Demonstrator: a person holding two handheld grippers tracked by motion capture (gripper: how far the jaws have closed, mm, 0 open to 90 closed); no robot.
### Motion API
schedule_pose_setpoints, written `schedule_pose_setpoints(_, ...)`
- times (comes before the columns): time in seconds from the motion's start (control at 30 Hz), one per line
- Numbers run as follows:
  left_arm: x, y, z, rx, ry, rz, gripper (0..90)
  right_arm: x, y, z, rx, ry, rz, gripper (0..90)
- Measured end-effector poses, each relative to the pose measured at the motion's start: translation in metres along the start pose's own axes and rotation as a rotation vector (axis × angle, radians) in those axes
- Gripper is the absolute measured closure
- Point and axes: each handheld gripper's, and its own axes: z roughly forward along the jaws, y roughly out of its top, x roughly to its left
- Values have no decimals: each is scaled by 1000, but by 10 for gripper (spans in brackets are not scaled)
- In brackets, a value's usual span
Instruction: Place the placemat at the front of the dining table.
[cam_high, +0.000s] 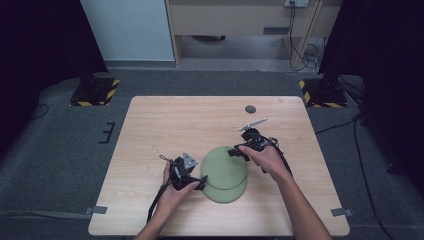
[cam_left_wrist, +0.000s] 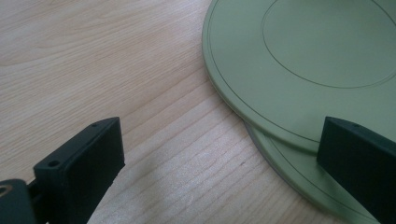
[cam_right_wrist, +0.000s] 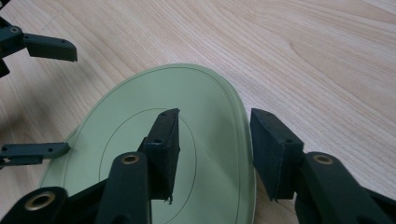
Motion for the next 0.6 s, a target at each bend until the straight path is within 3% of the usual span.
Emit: schedule_pose_setpoints(0.6, 0, 0, 0, 3, 4, -6, 0, 7, 1, -11, 0, 36, -45, 703)
